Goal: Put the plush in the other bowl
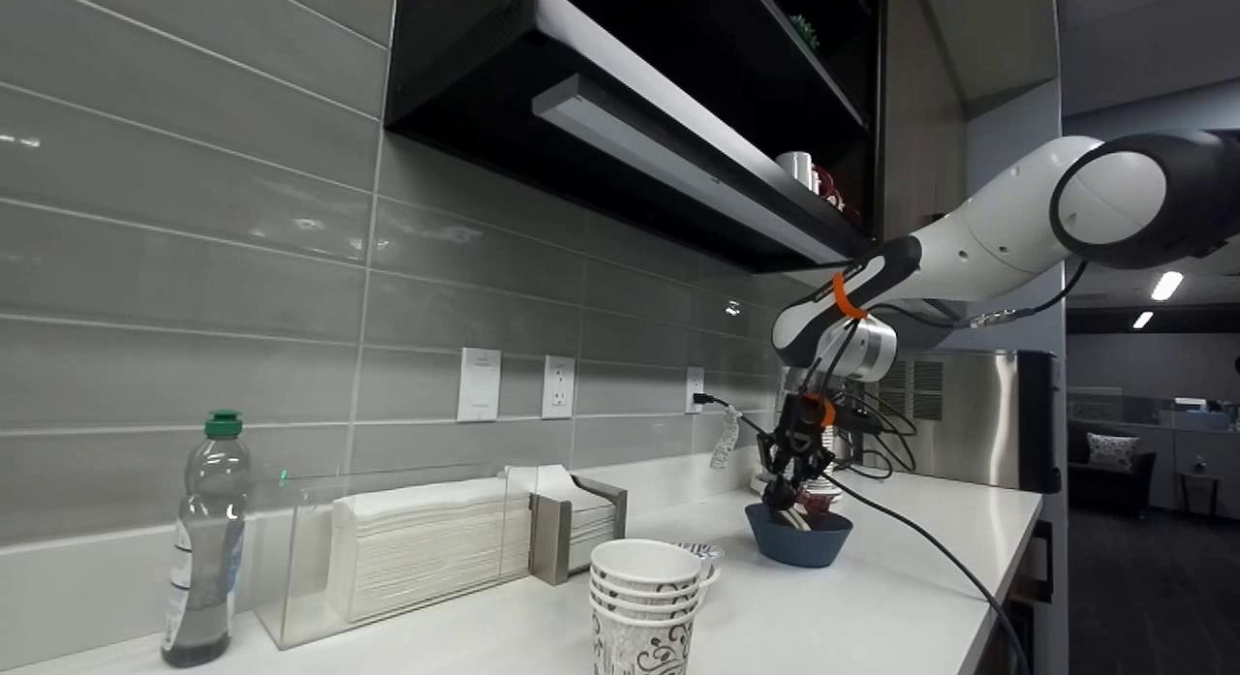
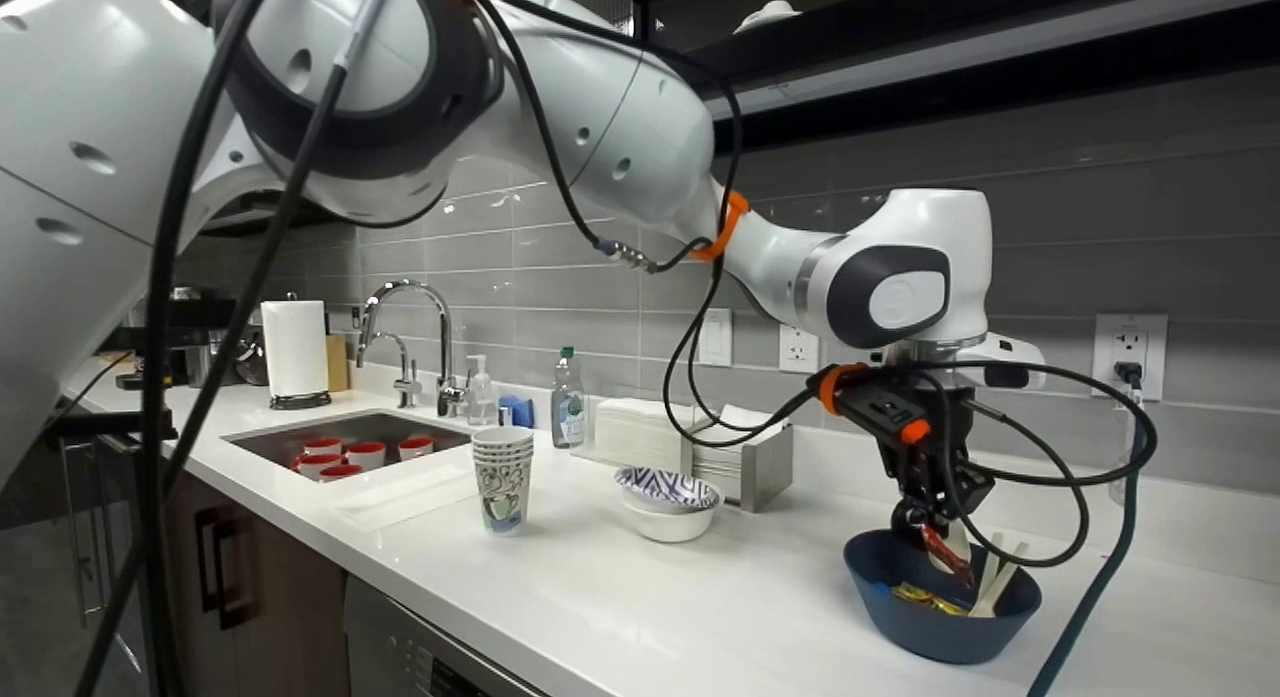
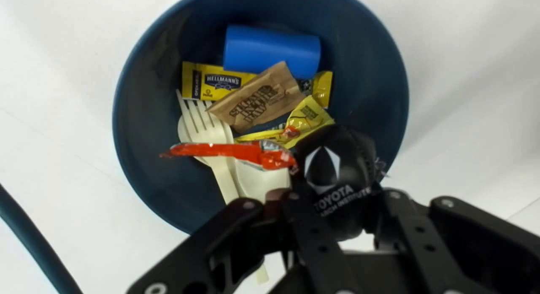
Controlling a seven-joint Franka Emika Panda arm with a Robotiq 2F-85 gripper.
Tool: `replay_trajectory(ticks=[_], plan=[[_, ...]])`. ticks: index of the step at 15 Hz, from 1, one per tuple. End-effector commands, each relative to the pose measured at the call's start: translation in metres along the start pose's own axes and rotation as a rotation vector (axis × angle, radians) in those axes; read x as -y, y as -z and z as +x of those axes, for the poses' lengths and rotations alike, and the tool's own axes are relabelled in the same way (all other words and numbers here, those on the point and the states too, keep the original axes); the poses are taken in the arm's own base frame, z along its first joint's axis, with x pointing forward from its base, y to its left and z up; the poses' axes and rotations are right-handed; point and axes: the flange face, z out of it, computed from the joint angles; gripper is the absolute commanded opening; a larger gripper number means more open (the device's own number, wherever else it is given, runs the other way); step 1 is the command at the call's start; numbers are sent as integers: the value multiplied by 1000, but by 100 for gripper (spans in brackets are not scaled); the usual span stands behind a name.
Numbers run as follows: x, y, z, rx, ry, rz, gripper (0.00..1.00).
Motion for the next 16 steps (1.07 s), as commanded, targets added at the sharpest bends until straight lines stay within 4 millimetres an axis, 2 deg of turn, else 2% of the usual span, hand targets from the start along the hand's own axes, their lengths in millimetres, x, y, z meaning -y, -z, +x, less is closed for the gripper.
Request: replay_trajectory(ticks=[1,3,5,8,11,14,16], plan=[[3,28,-13,63,4,69,8],[14,42,-26,82,42,107,8],[32,54,-47,103,119,149,8],[62,65,-95,186,259,218,8],[92,70,-138,265,399,288,8],[129,70,-168,303,563,341,8],[156,62,-185,325,674,360,8]])
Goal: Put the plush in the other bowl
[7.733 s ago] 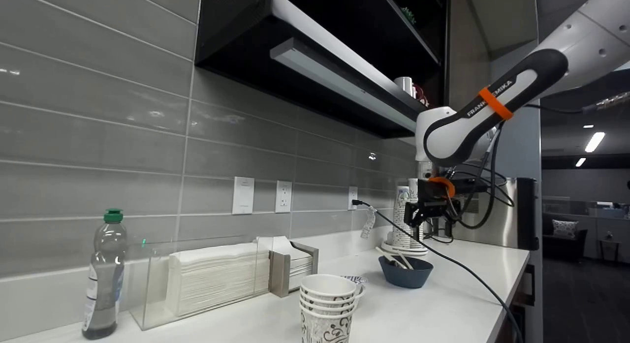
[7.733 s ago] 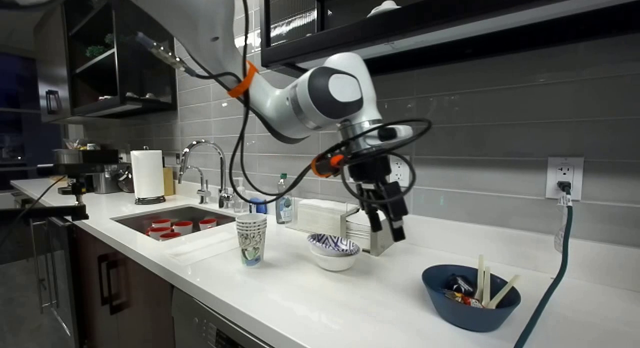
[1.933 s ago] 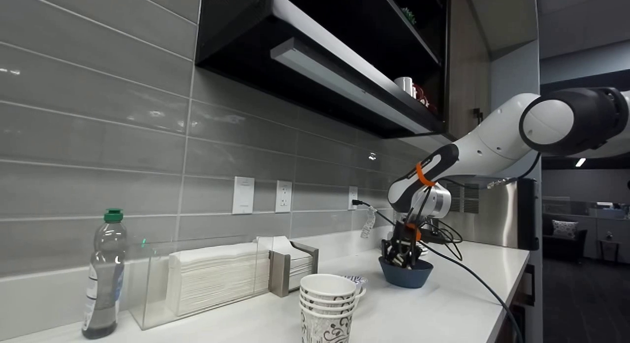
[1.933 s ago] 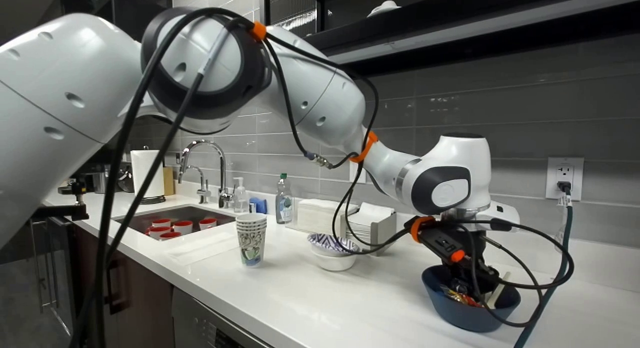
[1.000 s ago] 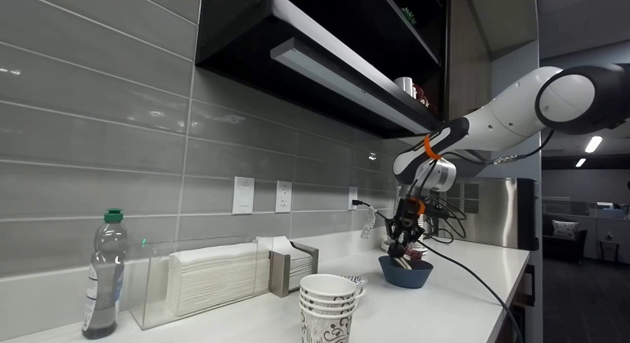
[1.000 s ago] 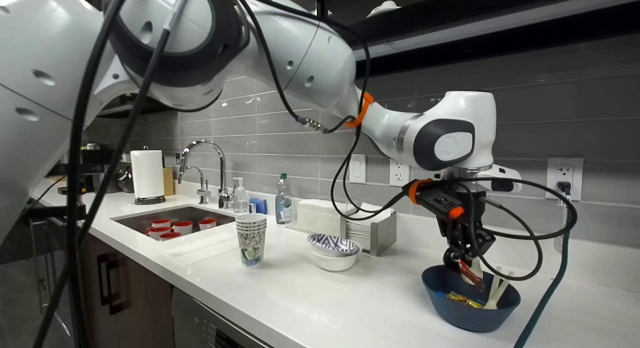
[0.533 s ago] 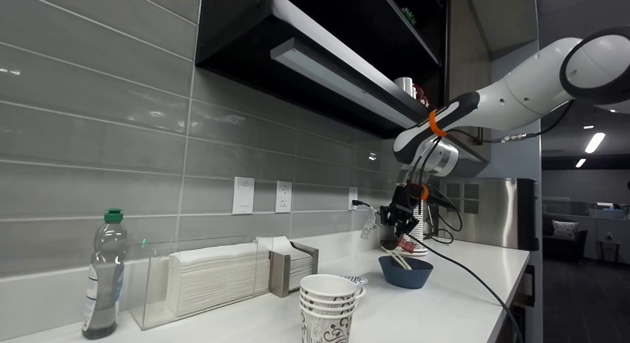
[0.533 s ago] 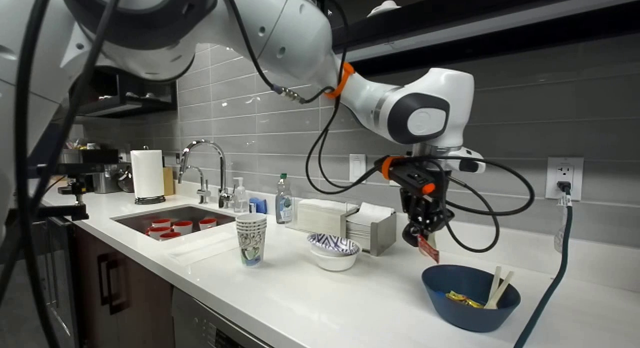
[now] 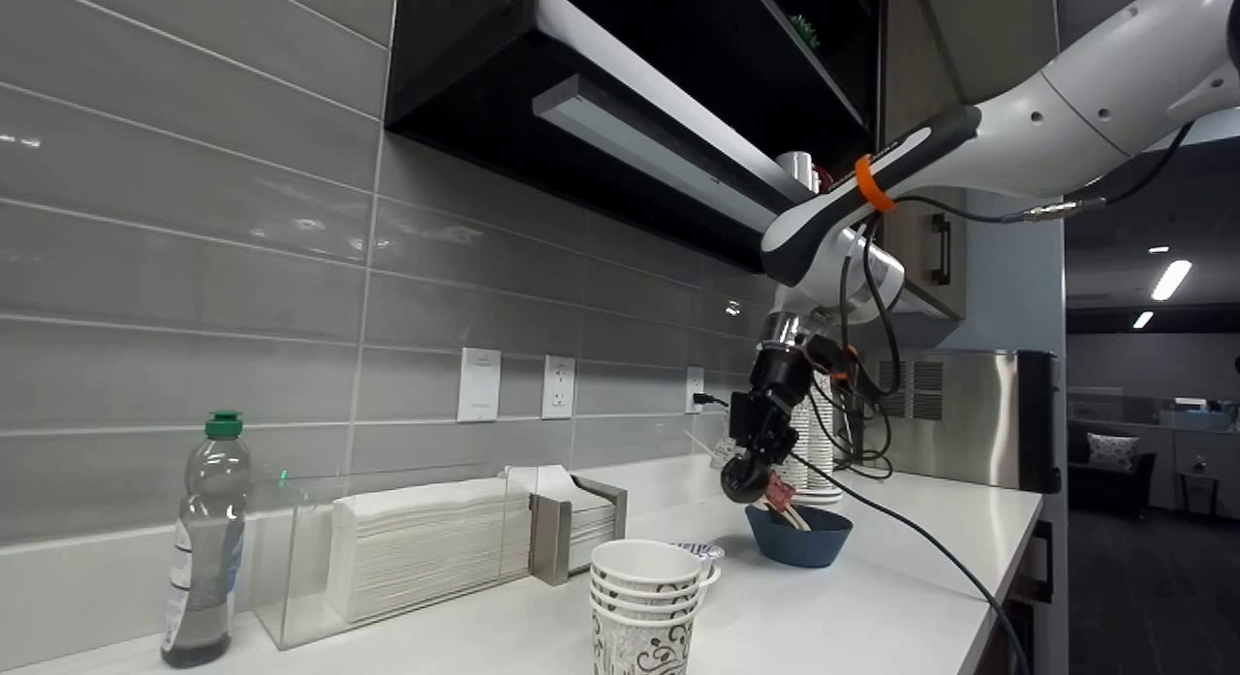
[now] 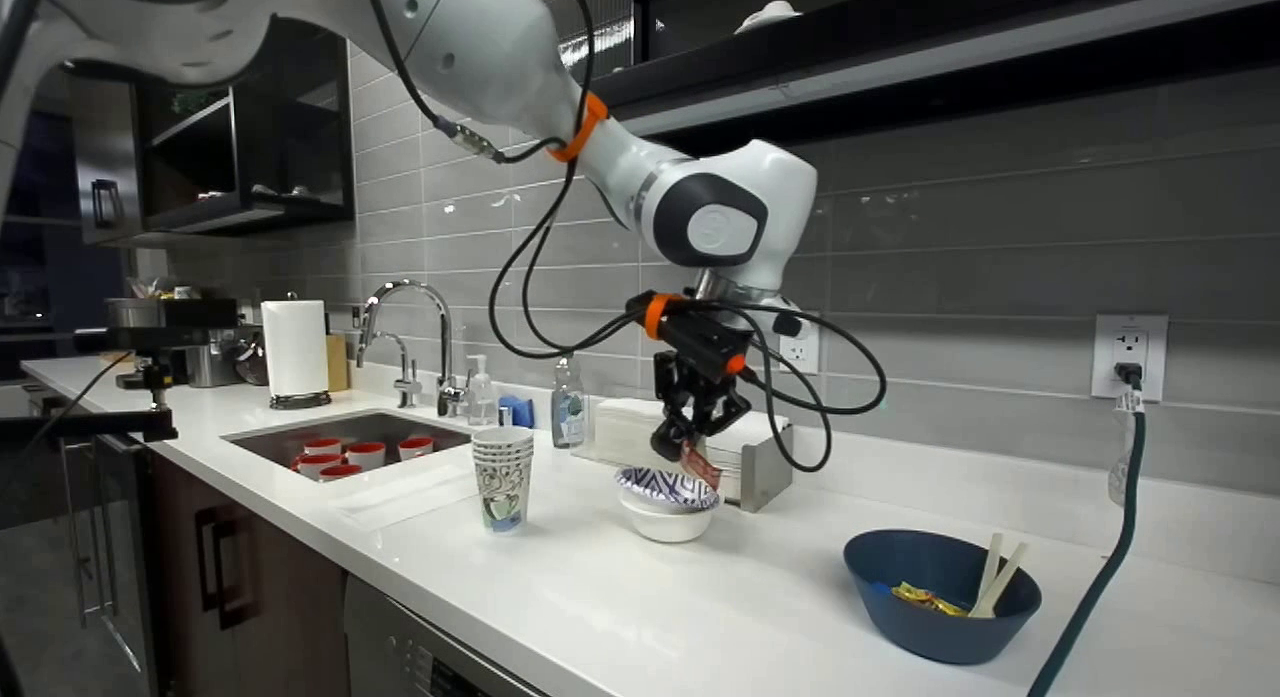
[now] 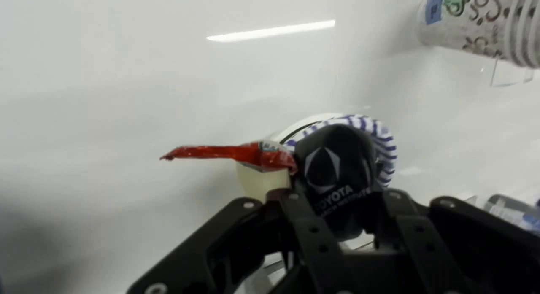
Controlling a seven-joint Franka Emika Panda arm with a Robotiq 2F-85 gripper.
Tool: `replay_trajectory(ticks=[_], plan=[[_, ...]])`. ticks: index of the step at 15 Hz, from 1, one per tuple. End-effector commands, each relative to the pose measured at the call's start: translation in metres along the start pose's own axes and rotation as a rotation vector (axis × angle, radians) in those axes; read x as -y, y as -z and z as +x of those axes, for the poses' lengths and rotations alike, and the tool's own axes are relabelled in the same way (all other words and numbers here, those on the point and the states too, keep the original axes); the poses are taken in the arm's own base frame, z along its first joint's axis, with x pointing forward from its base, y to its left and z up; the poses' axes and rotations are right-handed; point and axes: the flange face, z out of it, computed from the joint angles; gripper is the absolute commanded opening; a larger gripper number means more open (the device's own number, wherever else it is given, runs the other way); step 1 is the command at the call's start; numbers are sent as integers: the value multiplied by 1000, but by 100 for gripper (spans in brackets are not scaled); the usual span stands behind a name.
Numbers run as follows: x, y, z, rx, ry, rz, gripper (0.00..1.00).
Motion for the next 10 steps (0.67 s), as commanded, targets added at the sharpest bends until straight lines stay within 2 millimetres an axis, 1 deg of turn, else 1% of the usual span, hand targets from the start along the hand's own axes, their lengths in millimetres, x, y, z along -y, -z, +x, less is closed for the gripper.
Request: replay_trajectory(ticks=[1,4,6,8,10], plan=[[45,-25,-6,41,183,29,8],[73,-47,1,56,284,29,8],[85,-58,9,40,341,16,8],[88,-67,18,20,365,1,8],[87,-77,25,4,374,-12,8]])
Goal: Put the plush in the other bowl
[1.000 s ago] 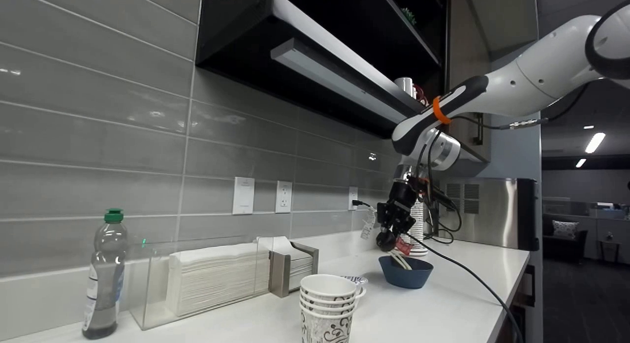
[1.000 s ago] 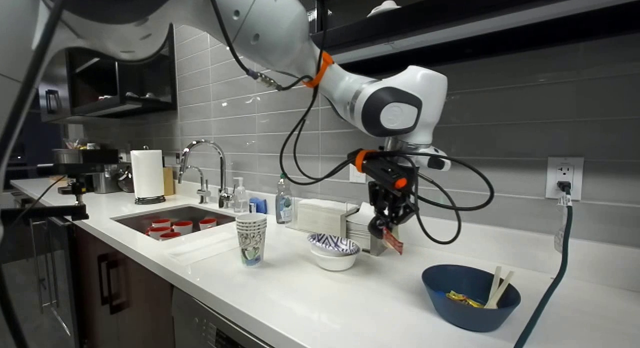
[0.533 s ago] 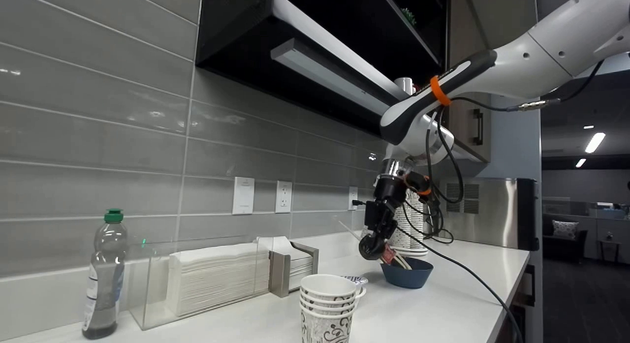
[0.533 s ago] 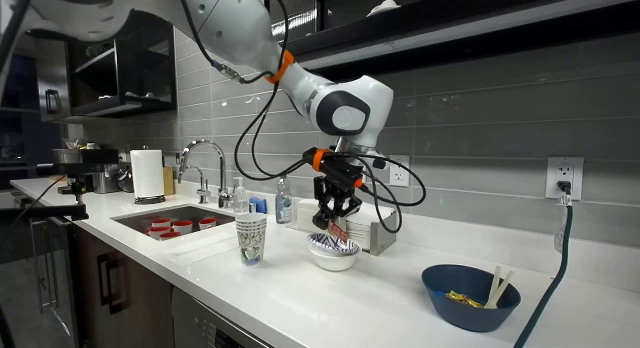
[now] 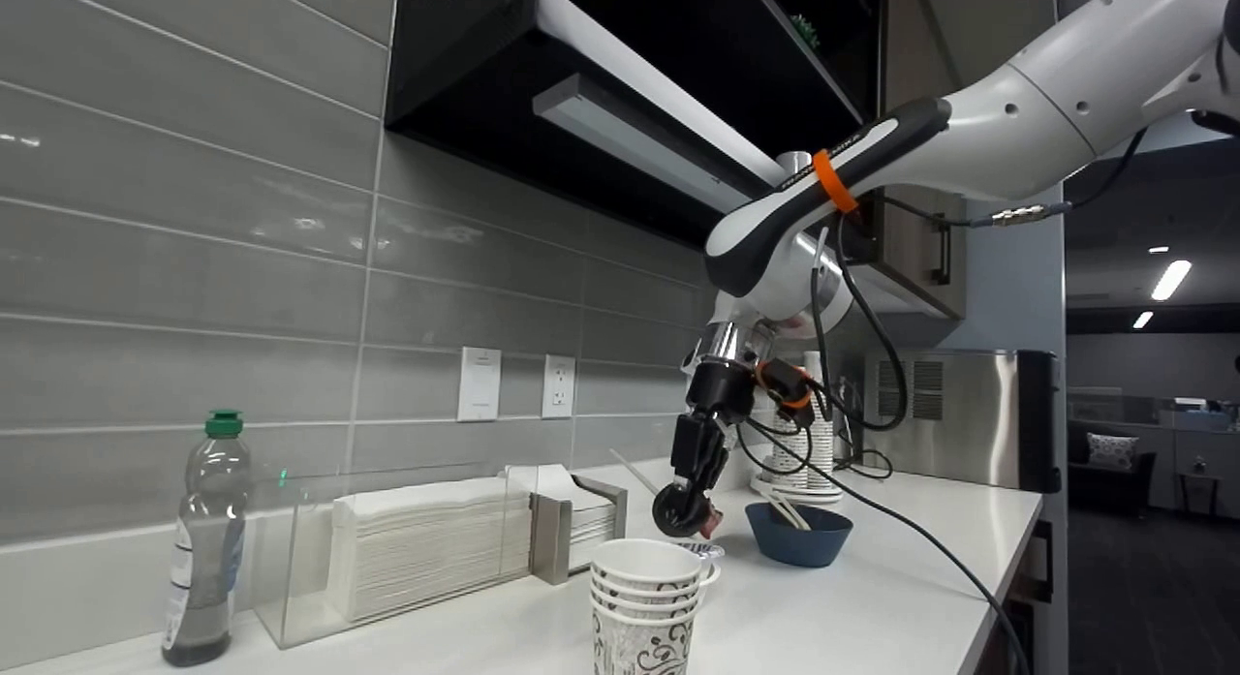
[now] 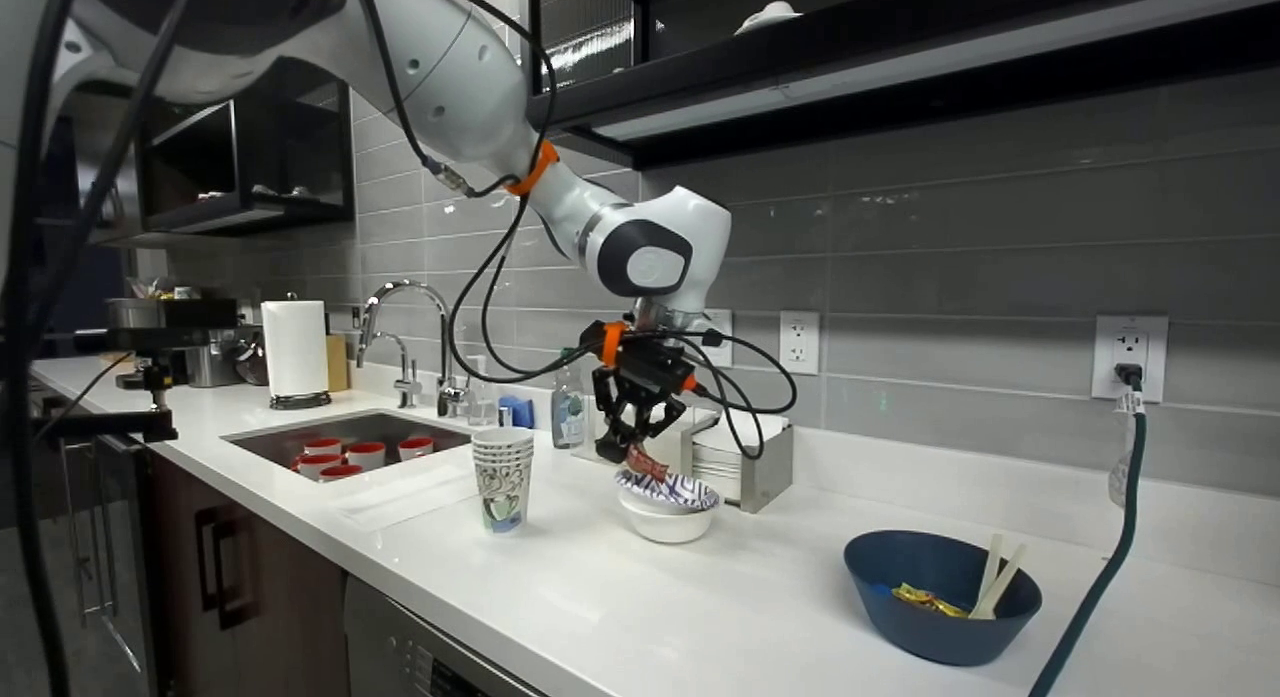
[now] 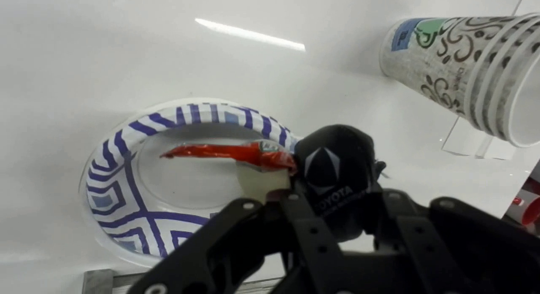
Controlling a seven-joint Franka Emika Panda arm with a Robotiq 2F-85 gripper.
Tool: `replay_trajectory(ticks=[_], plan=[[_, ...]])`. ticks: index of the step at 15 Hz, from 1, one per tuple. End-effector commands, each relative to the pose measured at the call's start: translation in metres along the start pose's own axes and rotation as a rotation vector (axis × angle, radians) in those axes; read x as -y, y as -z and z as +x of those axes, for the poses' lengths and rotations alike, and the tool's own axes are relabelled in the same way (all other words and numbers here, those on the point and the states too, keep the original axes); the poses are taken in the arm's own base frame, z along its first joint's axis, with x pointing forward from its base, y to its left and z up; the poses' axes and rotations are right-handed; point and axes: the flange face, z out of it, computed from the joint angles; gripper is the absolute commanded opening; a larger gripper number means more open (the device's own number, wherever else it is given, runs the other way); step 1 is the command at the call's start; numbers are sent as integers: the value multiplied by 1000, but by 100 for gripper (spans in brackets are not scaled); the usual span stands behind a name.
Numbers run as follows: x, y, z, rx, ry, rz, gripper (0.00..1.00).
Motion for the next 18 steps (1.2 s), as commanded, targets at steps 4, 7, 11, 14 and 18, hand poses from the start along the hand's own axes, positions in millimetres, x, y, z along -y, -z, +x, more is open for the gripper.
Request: replay_trajectory(ticks=[4,7,11,14,18], plan=[[-23,-30,25,-66,1,-49,8],[-36,-40,32,-92,-33,-65,8],[-42,-47,29,-45,-51,-98,58],[-40,-22,8,5,-67,-91,77],[-59,46,-41,10,-102,22,100]])
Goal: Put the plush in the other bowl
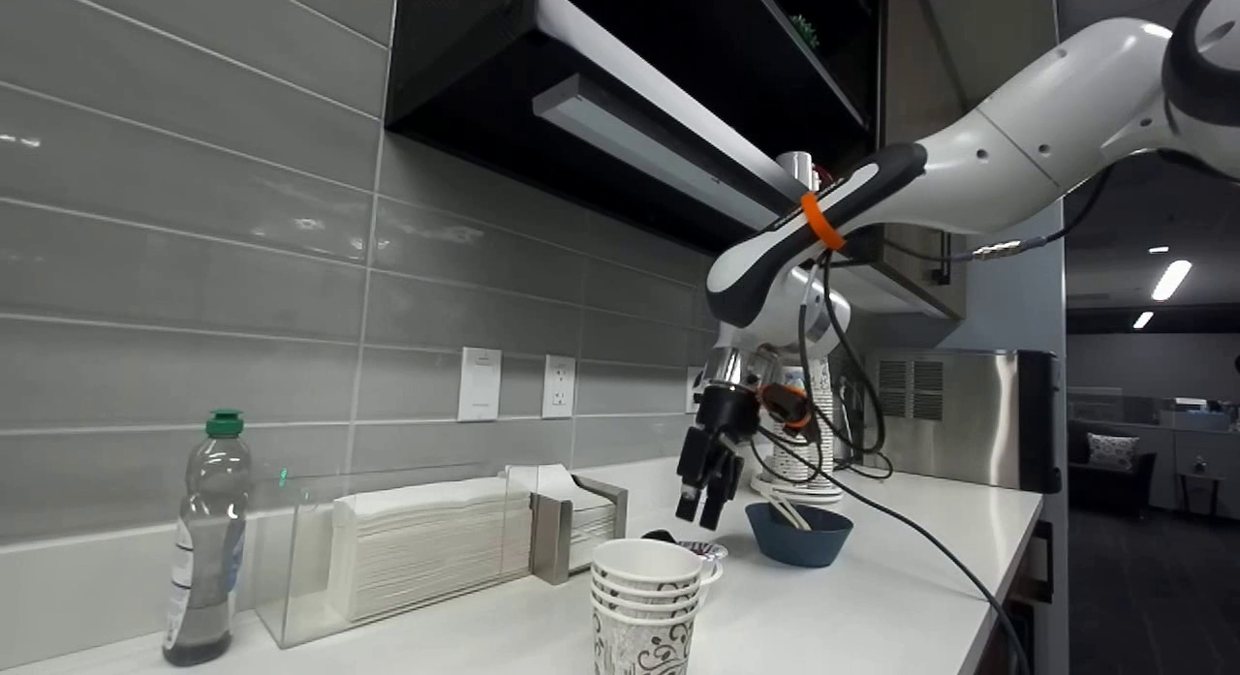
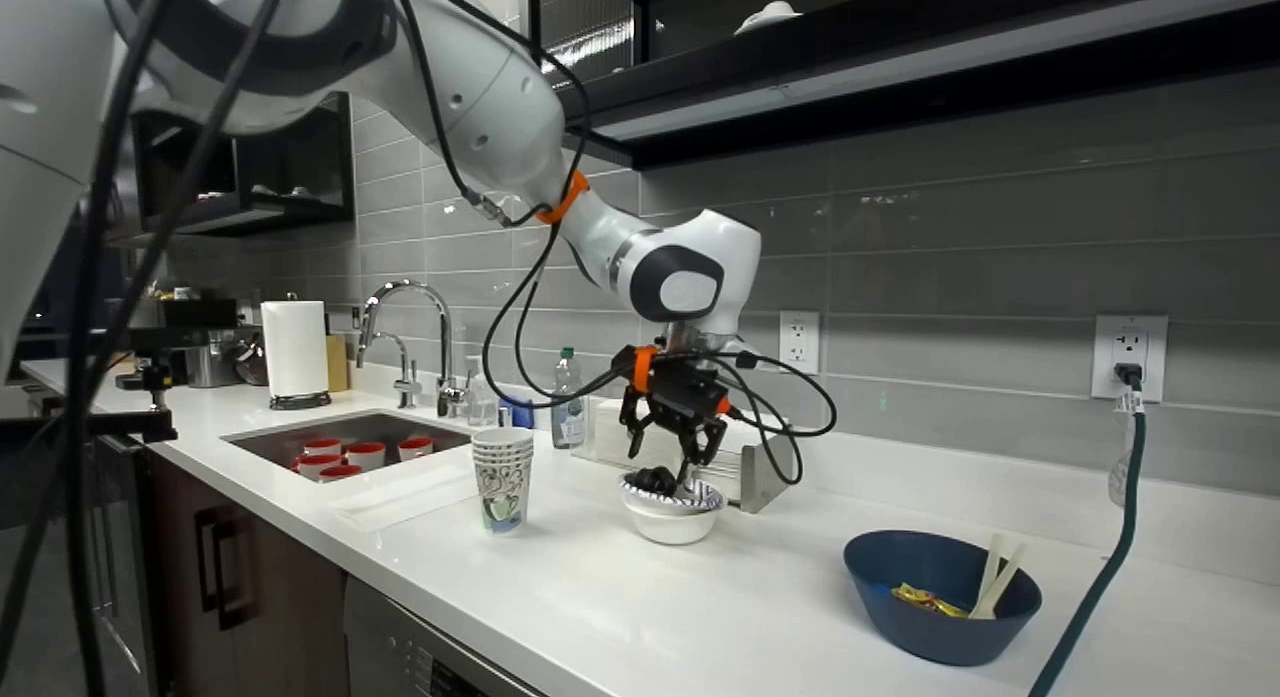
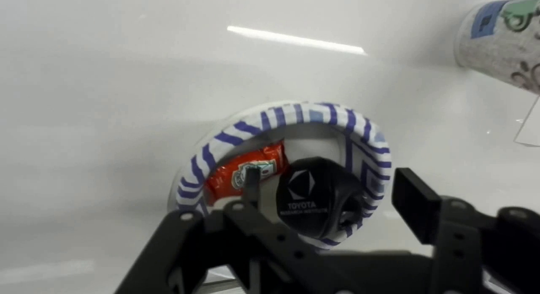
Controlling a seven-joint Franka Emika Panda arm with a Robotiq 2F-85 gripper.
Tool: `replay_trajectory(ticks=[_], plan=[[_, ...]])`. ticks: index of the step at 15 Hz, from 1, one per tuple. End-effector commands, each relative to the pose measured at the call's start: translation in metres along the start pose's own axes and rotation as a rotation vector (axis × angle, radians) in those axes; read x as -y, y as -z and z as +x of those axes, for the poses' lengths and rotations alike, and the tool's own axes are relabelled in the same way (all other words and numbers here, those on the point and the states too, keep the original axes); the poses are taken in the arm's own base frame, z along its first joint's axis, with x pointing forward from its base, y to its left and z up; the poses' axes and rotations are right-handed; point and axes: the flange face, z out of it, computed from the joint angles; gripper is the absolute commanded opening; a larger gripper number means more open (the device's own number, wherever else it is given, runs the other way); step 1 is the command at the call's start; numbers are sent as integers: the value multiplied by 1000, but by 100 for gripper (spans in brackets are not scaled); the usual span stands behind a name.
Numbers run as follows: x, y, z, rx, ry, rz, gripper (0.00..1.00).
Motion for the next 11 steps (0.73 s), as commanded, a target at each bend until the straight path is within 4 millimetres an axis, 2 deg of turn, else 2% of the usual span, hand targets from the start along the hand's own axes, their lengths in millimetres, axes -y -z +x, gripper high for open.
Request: replay_trajectory(ticks=[1,2,4,6,9,10,11], plan=[[-25,66,-57,12,-35,99,100],[-36,85,-74,18,-41,113,100],[-70,115,-115,34,-142,62,100],[-91,131,-160,66,-196,39,100],[-92,154,-218,21,-159,82,100],[-111,145,-185,51,-194,70,100],[-111,151,-200,39,-187,75,100]])
